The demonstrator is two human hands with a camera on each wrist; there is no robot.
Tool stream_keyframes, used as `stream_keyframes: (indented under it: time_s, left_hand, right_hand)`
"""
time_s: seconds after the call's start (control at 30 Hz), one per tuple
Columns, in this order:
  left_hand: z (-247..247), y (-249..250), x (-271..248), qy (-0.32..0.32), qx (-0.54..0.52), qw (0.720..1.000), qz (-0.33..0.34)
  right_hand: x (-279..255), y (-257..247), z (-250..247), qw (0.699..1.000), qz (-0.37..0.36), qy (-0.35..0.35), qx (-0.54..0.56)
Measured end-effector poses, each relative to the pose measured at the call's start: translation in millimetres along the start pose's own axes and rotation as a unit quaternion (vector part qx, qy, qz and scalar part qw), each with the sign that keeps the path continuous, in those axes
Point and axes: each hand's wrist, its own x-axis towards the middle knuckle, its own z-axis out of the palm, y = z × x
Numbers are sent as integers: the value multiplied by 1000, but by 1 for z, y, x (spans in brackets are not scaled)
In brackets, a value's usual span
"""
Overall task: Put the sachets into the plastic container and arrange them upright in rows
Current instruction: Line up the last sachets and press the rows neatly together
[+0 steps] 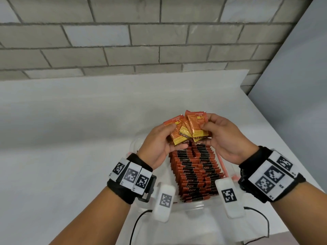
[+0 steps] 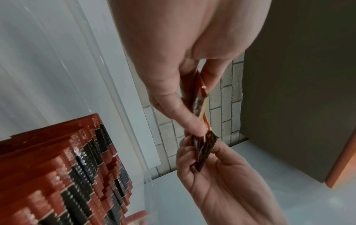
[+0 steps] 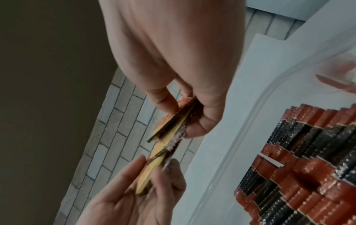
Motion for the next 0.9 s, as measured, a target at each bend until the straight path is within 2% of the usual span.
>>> stream_keyframes:
  time_s: [0.13, 0.27, 0.33, 0.47, 0.53, 0.6, 0.63, 0.7, 0.73, 0.77, 0.83, 0.87, 0.9]
  left_hand:
    - [1, -4, -1, -11, 72, 997, 32]
    - [-1, -6, -1, 7, 74, 995, 60]
    - [1, -4, -4, -9, 60, 997, 48]
    - [3, 0, -13, -81, 33, 996, 17]
    - [6, 0, -16, -86, 36, 996, 0]
    - [9, -1, -17, -61, 15, 998, -5]
    - [10, -1, -18, -48, 0, 999, -6]
    - [8, -3, -18, -38, -25, 999, -12]
    - [8, -3, -19, -39, -37, 998, -18]
    - [7, -3, -20, -41, -49, 998, -27]
    - [5, -4, -21, -43, -69, 996, -42]
    - [4, -4, -22, -44, -78, 995, -47]
    - [5, -4, -22, -46, -83, 994, -52]
  right_hand:
    - [-5, -2, 7, 998, -12, -17, -56]
    - [-8, -3, 8, 997, -16, -28, -65]
    - [-11, -3, 9, 997, -24, -43, -63]
    - [-17, -2, 17, 992, -46, -98, -59]
    - [-20, -1, 23, 986, -70, -108, -109]
    - [-23, 0, 29, 964, -112, -94, -223]
    - [-23, 2, 29, 941, -135, -74, -302]
    - [-24, 3, 29, 872, -172, -18, -458]
    - [-27, 1, 28, 852, -192, 1, -488]
    - [-30, -1, 28, 849, -213, 4, -483]
    - [-39, -6, 29, 861, -247, -42, -443]
    - [-42, -8, 31, 855, -251, -80, -446]
    - [-44, -8, 34, 837, -253, -115, -470]
